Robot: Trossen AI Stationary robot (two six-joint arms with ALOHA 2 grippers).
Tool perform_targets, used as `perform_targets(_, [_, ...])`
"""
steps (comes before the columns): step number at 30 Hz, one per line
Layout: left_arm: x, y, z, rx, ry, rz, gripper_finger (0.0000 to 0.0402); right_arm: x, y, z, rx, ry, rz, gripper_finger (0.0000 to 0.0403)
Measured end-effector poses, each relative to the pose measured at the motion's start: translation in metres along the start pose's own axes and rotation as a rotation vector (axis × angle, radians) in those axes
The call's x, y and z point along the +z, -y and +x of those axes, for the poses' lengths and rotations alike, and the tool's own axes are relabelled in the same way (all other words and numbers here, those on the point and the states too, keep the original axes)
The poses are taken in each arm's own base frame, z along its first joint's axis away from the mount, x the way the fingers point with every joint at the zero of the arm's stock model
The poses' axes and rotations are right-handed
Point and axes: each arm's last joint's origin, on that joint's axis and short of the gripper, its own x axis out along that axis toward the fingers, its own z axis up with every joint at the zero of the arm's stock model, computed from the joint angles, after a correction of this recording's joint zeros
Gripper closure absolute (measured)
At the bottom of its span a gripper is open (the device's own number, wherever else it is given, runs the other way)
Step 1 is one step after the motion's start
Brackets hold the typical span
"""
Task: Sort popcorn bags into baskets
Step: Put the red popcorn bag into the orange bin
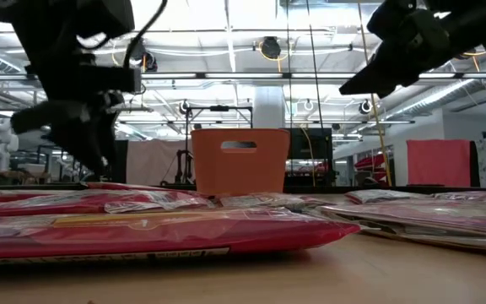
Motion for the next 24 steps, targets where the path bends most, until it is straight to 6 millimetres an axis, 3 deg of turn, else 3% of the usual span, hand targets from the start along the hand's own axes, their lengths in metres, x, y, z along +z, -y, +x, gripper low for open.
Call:
perform_targets(10, [-0.001,0.009,0.030,0.064,-0.101,0.037,0.0212,0.001,0.000,0.001,0.007,0.096,-0.004,0.0403])
perform_targets(14, [-0.001,0.010,0.037,0.087,-0.116,0.089,0.0265,0.005,-0.001,0.000,0.010,0.137,0.003,0.0403])
perform_targets(20, [0.001,0.008,0.034,0.143,-0.084,0.102,0.0381,0.007,-0.007,0.006,0.015,0.178,0.004,0.0403])
perform_targets(24, [0.002,0.006,0.027,0.175,-0.051,0.137,0.0388,0.006,-0.014,0.018,0.002,0.199,0.008,0.0403])
